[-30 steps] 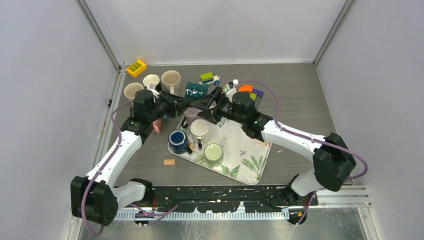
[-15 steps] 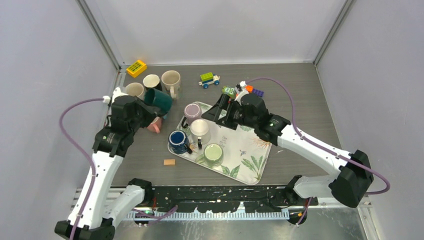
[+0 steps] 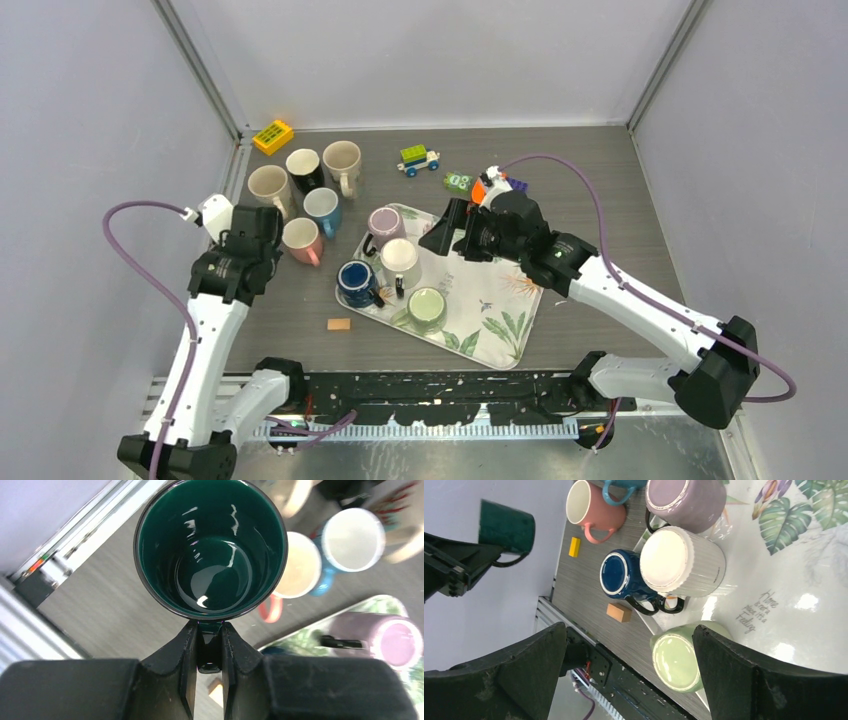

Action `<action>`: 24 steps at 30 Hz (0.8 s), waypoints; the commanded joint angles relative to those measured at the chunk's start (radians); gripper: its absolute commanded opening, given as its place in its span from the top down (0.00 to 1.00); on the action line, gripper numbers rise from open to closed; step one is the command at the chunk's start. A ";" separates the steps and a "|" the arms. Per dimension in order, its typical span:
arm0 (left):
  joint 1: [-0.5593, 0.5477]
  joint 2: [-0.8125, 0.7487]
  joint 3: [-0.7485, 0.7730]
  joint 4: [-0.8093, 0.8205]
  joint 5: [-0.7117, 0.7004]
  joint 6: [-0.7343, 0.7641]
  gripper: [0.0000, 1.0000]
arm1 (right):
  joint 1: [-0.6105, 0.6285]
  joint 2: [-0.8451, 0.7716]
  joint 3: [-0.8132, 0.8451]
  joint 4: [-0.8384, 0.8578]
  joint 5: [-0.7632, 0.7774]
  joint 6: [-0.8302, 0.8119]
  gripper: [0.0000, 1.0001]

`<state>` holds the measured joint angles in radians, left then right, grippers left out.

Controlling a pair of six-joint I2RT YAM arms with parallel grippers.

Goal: Turn the mug right side up
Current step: Place the cup at the corner of the board.

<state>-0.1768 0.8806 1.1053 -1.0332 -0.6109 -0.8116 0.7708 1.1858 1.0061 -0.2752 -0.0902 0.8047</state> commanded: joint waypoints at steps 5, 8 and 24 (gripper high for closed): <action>0.020 -0.028 -0.175 0.056 -0.057 -0.148 1.00 | -0.011 -0.045 0.048 -0.028 0.051 -0.101 0.00; 0.020 -0.020 -0.231 0.080 -0.036 -0.190 1.00 | -0.013 -0.046 0.045 -0.035 0.051 -0.110 0.00; 0.020 -0.093 -0.585 0.475 -0.041 -0.186 1.00 | -0.027 -0.024 0.032 -0.053 0.032 -0.123 0.00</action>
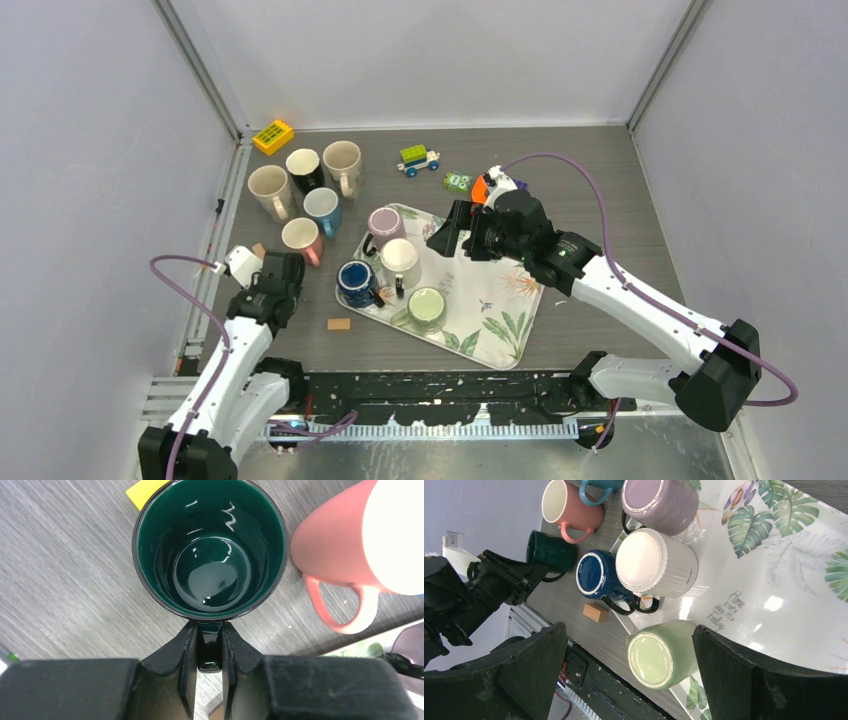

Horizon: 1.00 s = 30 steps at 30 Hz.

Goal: Turn the mug right side up
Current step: Place the cup at the corner of the board.

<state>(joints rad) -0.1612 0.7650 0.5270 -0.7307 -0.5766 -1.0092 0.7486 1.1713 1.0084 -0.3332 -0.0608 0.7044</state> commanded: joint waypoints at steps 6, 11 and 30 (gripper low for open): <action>0.006 0.120 -0.018 0.255 -0.098 0.032 0.99 | -0.005 0.005 0.033 -0.005 0.002 -0.022 0.00; 0.009 0.182 0.003 0.280 -0.109 0.060 0.84 | -0.006 0.031 0.045 -0.025 -0.003 -0.024 0.00; 0.012 0.043 0.078 0.104 0.041 0.095 0.32 | 0.028 0.108 0.070 -0.116 0.110 -0.079 0.00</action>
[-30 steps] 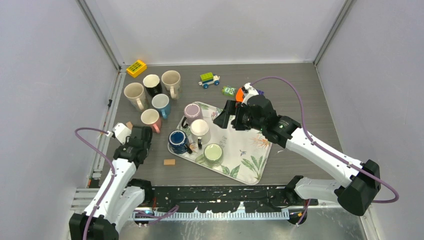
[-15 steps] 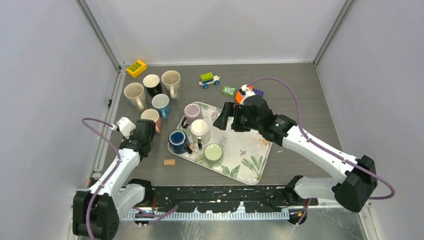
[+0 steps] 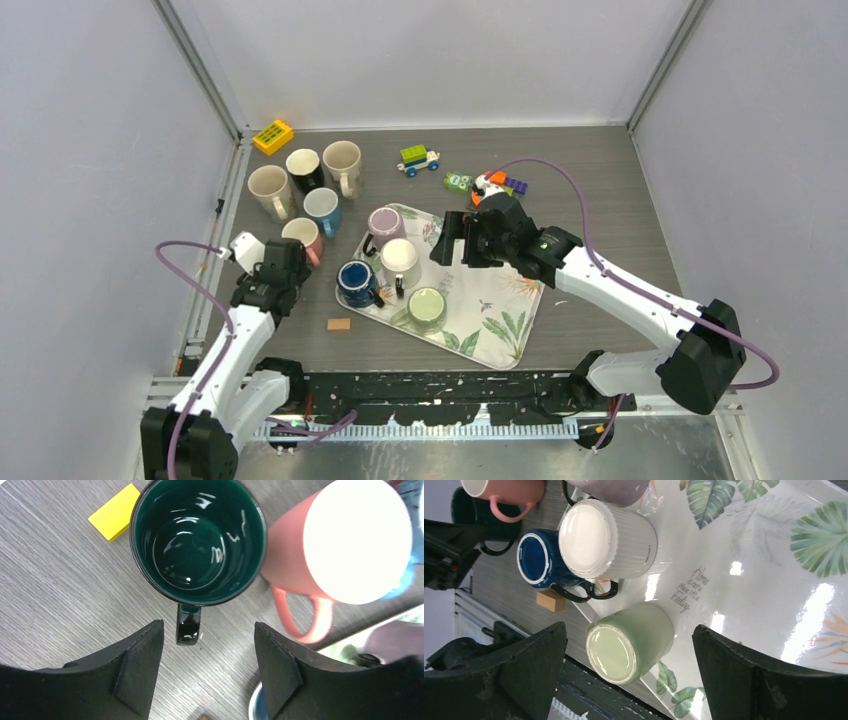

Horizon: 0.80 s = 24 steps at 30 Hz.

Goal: Turn the mug right side up
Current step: Place the cup at the corner of the board, then turn over the cup on the tray.

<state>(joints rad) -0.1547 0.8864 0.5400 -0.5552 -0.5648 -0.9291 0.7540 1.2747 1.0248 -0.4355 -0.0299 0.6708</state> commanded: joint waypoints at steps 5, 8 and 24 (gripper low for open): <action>0.006 -0.154 0.119 -0.159 0.099 0.065 0.20 | 0.091 0.027 0.083 -0.056 0.148 -0.046 0.00; 0.006 -0.169 0.169 -0.198 0.151 0.121 0.16 | 0.145 0.021 0.080 -0.075 0.193 -0.030 0.00; -0.478 -0.120 0.364 -0.236 0.275 0.269 0.04 | 0.196 -0.020 -0.016 -0.137 0.411 0.163 0.00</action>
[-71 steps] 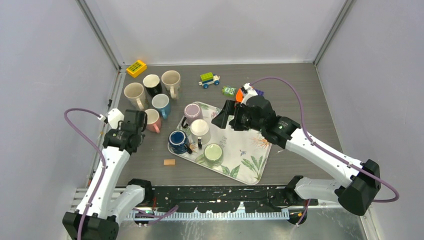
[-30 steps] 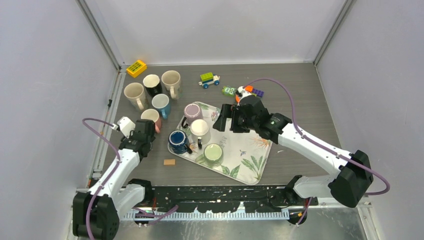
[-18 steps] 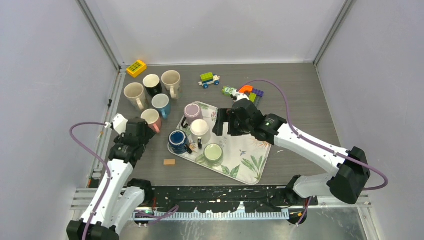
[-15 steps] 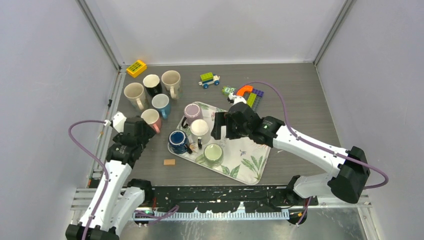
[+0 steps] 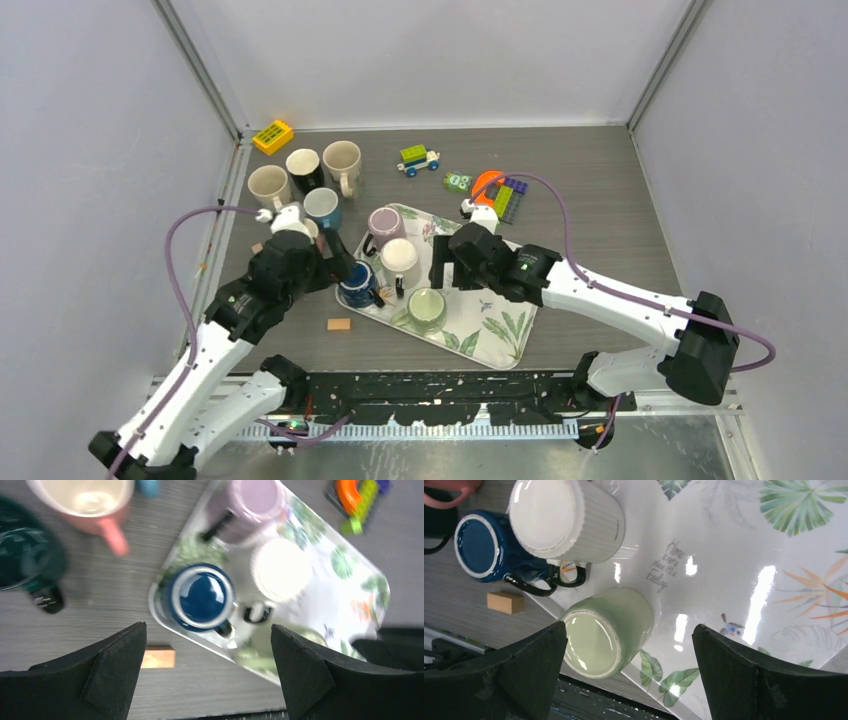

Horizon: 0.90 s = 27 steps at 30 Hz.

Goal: Turn the mug right side up
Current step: Turn over the cup on the tray.

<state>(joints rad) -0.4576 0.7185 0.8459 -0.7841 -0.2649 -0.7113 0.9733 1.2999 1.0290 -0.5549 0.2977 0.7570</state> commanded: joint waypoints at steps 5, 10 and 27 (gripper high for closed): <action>-0.370 0.113 0.019 0.103 0.014 0.138 0.05 | -0.097 -0.113 -0.083 -0.034 0.065 0.127 0.00; -0.458 0.185 -0.011 0.224 0.084 0.197 0.07 | -0.175 -0.204 -0.137 -0.052 0.055 0.121 0.00; -0.558 0.418 -0.066 0.383 0.219 0.360 0.05 | -0.286 -0.281 -0.193 -0.057 0.004 0.064 0.00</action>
<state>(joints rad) -1.0126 1.1152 0.7929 -0.4828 -0.1123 -0.4038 0.7006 1.0466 0.8452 -0.6266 0.3080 0.8322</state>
